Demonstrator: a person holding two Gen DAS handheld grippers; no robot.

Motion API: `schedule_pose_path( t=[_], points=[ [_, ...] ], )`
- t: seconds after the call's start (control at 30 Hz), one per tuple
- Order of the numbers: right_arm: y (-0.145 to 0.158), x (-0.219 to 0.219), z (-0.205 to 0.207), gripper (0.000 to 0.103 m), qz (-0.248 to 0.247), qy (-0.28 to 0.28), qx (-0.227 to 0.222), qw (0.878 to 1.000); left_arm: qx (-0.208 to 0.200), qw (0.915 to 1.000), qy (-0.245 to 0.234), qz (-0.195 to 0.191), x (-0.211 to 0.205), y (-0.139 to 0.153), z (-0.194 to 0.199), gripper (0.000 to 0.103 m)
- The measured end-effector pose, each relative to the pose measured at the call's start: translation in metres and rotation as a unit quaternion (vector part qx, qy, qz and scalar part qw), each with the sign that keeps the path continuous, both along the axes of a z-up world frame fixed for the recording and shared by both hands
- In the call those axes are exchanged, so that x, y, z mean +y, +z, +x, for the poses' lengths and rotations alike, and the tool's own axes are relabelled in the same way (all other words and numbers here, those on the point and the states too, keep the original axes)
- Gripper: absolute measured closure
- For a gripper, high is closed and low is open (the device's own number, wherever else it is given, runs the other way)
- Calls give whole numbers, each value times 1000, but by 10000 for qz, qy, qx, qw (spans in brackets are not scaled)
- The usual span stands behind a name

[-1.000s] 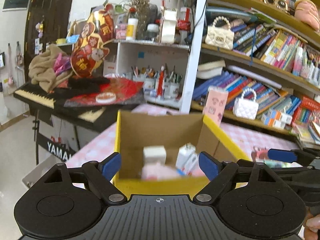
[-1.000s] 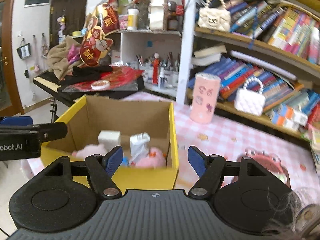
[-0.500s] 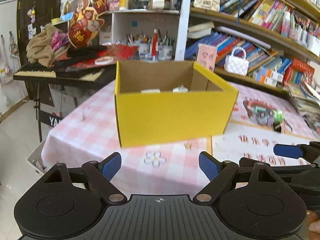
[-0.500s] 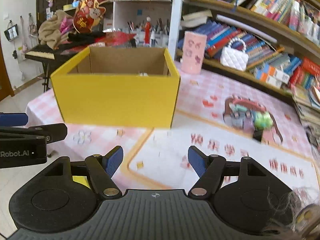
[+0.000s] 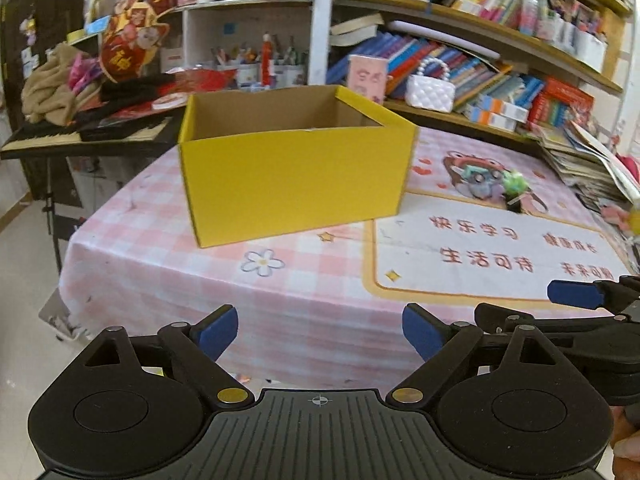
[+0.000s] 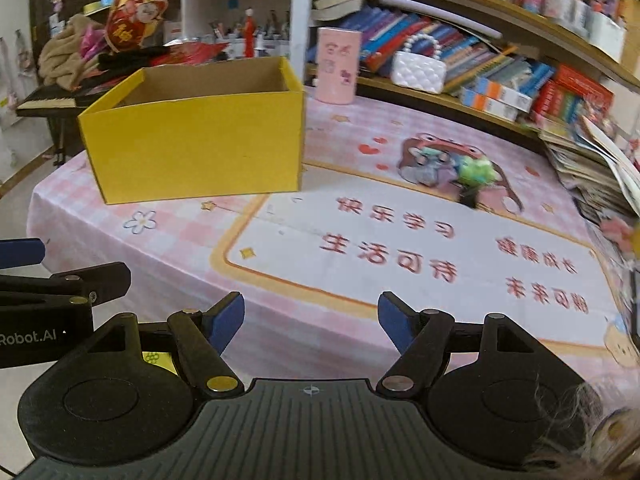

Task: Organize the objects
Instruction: 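Withdraw both open grippers from the box back over the table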

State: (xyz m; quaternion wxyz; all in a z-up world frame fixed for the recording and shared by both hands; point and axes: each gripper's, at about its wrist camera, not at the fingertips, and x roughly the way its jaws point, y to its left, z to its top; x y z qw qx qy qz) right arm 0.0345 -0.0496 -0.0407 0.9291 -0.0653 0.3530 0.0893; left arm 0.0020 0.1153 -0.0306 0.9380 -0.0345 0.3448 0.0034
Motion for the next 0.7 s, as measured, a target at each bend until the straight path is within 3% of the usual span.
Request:
schedule_pose_path(
  t=[0.33, 0.7],
  points=[
    [-2, -40, -23, 29, 28, -818, 59, 9966, 25, 9970, -777, -7, -35, -2, 1, 11],
    [-3, -81, -38, 28, 12, -1648, 127, 9862, 61, 9874, -1581, 3, -79, -4, 16, 11]
  ],
)
